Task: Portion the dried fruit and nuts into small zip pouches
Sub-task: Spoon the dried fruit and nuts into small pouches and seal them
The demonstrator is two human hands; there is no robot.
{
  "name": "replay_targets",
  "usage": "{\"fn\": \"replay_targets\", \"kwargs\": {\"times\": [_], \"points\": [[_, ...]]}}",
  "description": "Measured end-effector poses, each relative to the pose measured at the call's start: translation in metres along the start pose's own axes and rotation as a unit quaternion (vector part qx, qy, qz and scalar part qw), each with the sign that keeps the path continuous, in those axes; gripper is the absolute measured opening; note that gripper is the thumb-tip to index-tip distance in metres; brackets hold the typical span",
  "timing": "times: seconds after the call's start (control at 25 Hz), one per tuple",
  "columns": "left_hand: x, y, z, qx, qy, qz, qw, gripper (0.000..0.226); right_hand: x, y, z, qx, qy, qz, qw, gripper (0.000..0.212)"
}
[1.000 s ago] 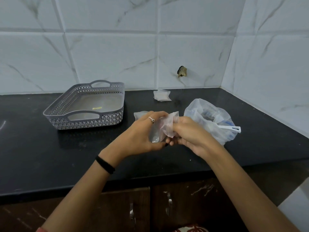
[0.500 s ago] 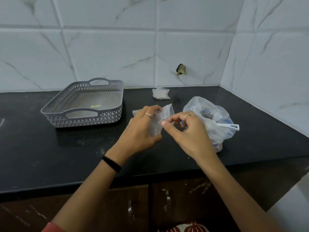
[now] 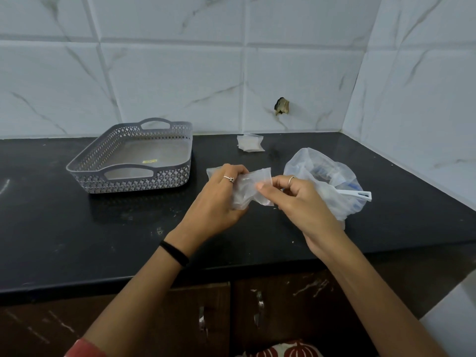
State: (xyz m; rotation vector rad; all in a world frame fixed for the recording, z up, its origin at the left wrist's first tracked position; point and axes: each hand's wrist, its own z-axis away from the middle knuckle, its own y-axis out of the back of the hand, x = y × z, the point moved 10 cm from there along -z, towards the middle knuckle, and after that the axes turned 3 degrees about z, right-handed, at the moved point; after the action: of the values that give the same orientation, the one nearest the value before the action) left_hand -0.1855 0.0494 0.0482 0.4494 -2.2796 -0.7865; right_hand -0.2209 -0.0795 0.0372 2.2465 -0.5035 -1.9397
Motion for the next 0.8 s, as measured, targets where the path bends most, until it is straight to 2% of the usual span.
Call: {"fn": "replay_targets", "kwargs": {"times": [0.12,0.24,0.32,0.44,0.56,0.8], "points": [[-0.001,-0.004,0.0,-0.01,0.009,-0.035,0.999,0.055,0.002,-0.005,-0.003,-0.014,0.006,0.036,0.999,0.023],[-0.002,-0.005,0.002,0.001,0.016,-0.045,0.999,0.056,0.005,-0.016,-0.002,-0.072,-0.008,-0.041,0.997,0.02],[-0.003,-0.004,0.003,0.014,0.024,-0.041,0.999,0.057,0.003,-0.016,0.0,-0.083,0.0,-0.06,0.995,0.017],[-0.007,-0.006,0.004,0.008,0.055,-0.057,0.997,0.062,-0.003,-0.006,-0.002,-0.035,0.052,0.065,0.996,0.008],[-0.002,-0.015,0.003,-0.014,0.067,-0.065,0.996,0.066,-0.012,-0.005,-0.003,-0.02,0.095,0.185,0.978,0.011],[-0.001,-0.025,0.0,-0.016,0.088,-0.007,0.996,0.06,-0.014,0.001,0.003,-0.012,0.111,0.258,0.96,0.023]]}}
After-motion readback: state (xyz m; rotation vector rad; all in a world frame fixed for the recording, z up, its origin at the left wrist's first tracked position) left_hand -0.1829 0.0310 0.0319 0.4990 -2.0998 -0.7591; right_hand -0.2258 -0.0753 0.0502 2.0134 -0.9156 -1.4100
